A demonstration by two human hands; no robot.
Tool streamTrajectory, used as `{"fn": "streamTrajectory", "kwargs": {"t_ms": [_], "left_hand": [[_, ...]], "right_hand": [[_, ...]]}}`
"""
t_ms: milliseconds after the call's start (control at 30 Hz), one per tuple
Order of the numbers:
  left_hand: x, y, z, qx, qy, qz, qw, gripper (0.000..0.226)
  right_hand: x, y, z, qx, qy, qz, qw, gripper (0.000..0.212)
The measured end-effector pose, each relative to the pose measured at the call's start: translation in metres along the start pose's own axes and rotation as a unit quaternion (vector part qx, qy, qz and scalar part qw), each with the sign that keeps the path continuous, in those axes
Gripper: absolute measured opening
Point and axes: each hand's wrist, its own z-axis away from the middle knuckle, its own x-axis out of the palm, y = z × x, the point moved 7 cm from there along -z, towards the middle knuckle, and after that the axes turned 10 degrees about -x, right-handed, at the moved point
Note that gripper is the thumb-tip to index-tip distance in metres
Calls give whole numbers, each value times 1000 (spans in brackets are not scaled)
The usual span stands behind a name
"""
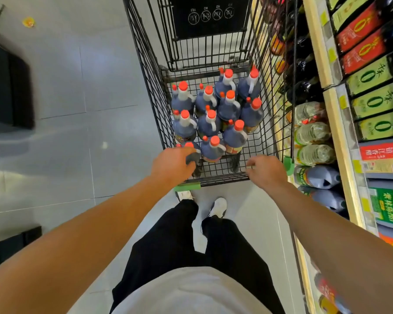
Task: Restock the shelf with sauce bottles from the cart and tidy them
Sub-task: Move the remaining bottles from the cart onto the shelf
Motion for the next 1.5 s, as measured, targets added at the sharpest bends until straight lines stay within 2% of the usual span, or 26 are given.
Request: {"fn": "streamTrajectory", "kwargs": {"t_ms": [167,300,467,567,700,833,1000,1100,1333,1400,1500], "left_hand": [[-19,-10,-22,-5,0,14,1000,25],[-35,-9,-38,-9,47,27,998,31],[-56,25,-72,29,62,78,995,31],[-67,47,-106,35,80,109,990,40],[-76,76,-155,32,84,131,987,37],[-75,98,-204,26,89,136,986,43],[-48,108,-270,38,46,99,993,51],[-30,115,-300,71,-11,41,997,53],[-16,126,-331,173,-63,-1,983,37],[-15,120,-339,140,-58,12,988,33],[-27,106,-348,65,-15,99,993,30]], "right_hand": [[-31,-16,-24,4,30,-51,998,19],[-53,-25,-44,-13,62,-70,996,19],[-84,-18,-84,-30,96,-91,991,17],[-107,-8,-119,-38,117,-105,987,22],[-137,4,-163,-52,143,-130,980,24],[-146,18,-204,-48,141,-154,977,44],[-127,27,-250,-14,111,-200,973,54],[-110,32,-267,8,103,-204,974,54],[-93,36,-275,31,170,-211,962,51],[-93,38,-278,60,176,-219,958,48],[-95,43,-280,96,175,-214,956,33]]}}
